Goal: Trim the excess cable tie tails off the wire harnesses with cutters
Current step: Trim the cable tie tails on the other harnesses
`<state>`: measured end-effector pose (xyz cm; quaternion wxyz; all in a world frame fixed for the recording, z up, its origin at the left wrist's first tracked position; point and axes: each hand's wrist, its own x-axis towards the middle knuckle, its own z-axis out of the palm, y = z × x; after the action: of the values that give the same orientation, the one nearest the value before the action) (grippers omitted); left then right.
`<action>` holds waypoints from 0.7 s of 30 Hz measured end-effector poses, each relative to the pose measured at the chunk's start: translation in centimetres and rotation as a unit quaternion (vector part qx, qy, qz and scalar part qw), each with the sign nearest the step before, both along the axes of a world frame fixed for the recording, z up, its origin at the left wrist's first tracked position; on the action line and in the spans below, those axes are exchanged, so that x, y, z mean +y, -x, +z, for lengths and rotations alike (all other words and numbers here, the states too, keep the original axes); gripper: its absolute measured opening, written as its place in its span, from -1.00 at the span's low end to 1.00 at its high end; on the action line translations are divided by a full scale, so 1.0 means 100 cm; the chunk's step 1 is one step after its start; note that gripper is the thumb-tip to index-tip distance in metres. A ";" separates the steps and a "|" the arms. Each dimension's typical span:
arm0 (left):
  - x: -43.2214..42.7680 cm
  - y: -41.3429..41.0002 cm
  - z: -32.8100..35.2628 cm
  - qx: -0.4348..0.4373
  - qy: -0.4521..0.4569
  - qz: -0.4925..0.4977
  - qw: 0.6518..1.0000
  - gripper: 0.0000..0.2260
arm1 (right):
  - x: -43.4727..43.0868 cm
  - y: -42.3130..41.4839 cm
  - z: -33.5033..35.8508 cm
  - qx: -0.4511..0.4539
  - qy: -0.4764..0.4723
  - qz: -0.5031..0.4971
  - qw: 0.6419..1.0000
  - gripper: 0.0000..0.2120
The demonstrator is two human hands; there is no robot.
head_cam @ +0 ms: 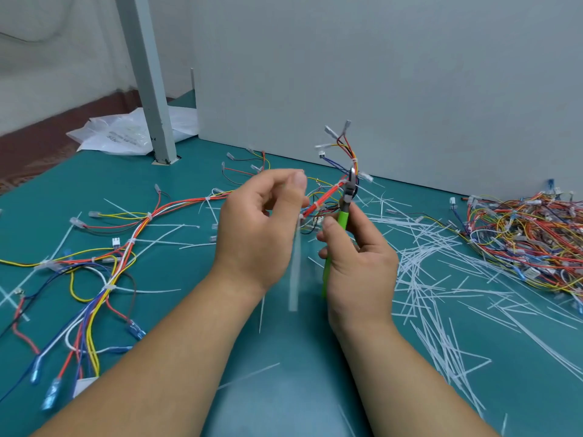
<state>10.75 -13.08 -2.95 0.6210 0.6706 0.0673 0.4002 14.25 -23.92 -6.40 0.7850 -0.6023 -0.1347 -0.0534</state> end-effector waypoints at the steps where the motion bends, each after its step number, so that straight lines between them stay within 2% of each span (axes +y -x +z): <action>1: 0.001 0.000 0.001 -0.004 0.022 -0.015 1.000 -0.67 | -0.001 -0.001 0.000 0.021 -0.017 0.008 1.000 -0.75; 3: 0.002 -0.001 0.001 -0.003 0.043 -0.019 0.999 -0.73 | -0.001 -0.004 0.002 0.070 -0.054 0.030 0.996 -0.78; 7: 0.004 -0.003 -0.002 0.014 -0.087 0.052 0.995 -0.82 | -0.002 -0.007 0.005 0.117 -0.103 0.089 0.984 -0.87; 12: -0.002 0.000 -0.005 0.018 -0.192 -0.012 0.981 -0.74 | -0.002 -0.008 0.004 0.137 -0.135 0.139 0.972 -0.80; 17: -0.005 0.005 -0.002 0.032 -0.135 -0.073 0.988 -0.83 | -0.002 -0.010 0.005 0.156 -0.191 0.169 0.954 -0.78; 21: -0.003 0.004 -0.005 0.099 -0.285 -0.050 0.952 -0.74 | -0.005 -0.015 0.008 0.179 -0.265 0.170 0.932 -0.67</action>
<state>10.32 -13.34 -3.48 0.4135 0.8583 -0.0220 0.3030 15.79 -24.43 -5.63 0.9245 -0.3400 -0.0735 0.1557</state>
